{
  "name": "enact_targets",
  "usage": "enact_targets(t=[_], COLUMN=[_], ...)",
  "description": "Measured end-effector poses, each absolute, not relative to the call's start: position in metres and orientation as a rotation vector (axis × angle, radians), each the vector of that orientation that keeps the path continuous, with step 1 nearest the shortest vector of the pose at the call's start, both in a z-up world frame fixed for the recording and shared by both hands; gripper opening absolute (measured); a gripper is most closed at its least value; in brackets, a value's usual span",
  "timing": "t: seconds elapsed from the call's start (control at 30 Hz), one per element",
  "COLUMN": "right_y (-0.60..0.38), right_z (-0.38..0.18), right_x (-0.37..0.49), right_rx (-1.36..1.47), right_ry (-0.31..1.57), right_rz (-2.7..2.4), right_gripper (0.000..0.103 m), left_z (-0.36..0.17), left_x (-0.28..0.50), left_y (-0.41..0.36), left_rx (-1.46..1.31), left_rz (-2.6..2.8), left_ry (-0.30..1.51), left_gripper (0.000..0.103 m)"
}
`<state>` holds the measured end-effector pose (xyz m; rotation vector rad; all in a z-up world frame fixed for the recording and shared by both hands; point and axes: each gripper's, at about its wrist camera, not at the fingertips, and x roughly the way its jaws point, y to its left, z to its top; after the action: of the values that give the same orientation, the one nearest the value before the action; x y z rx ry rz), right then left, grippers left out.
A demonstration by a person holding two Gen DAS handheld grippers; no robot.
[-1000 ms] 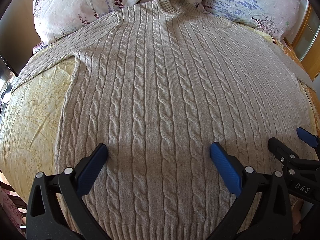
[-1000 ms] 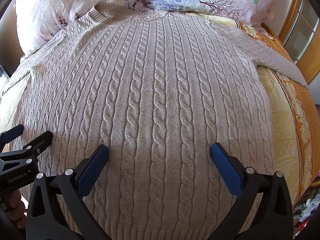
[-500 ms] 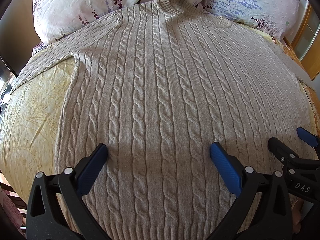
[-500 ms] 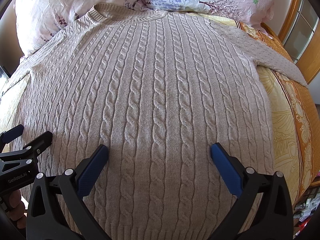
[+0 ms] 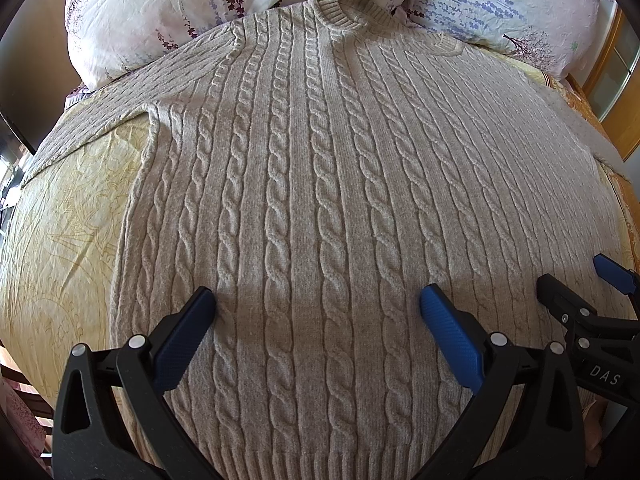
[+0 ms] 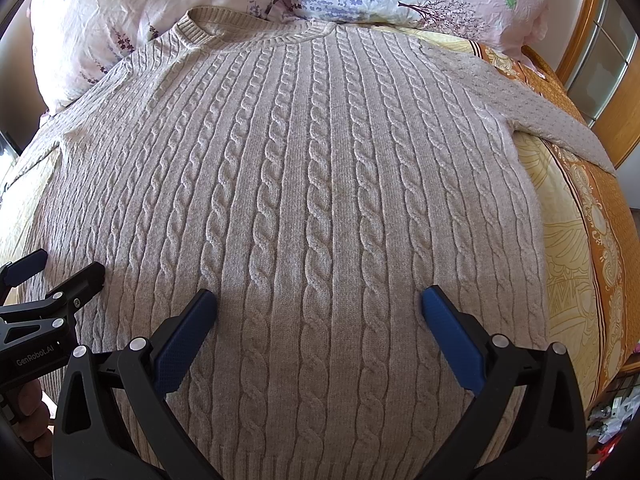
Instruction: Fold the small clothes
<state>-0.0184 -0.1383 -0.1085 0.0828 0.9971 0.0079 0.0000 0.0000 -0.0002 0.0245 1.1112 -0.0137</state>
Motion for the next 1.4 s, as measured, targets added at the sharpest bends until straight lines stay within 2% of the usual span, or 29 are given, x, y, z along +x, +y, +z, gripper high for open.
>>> enact_targets(t=[0.8, 0.97, 1.17, 1.27, 1.3, 1.33, 1.4], right_y=[-0.143, -0.198, -0.326, -0.398, -0.420, -0.436, -0.462], right_z=[-0.107, -0.092, -0.072, -0.083, -0.090, -0.098, -0.114], right_x=[-0.012, 0.002, 0.021, 0.027, 0.026, 0.025, 0.024], right_rx=[0.059, 0.310, 0.658, 0.932, 1.028, 1.104, 1.215], right_ry=[0.979, 0.898, 0.728, 0.665, 0.650, 0.643, 0.632], right_rz=[0.093, 0.169, 0.000, -0.076, -0.108, -0.138, -0.179], right_gripper=[0.102, 0.102, 0.101, 0.082, 0.071, 0.064, 0.056], left_z=[-0.001, 0.003, 0.010, 0.012, 0.011, 0.010, 0.008], left_x=[0.002, 0.005, 0.014, 0.021, 0.024, 0.027, 0.031], left_y=[0.001, 0.005, 0.020, 0.024, 0.025, 0.025, 0.025], left_rx=[0.030, -0.006, -0.084, -0.122, -0.122, -0.115, -0.110], left_rz=[-0.022, -0.025, 0.009, 0.017, 0.024, 0.038, 0.054], left_ry=[1.116, 1.098, 1.046, 1.031, 1.035, 1.042, 1.052], left_gripper=[0.101, 0.101, 0.101, 0.101, 0.101, 0.101, 0.101])
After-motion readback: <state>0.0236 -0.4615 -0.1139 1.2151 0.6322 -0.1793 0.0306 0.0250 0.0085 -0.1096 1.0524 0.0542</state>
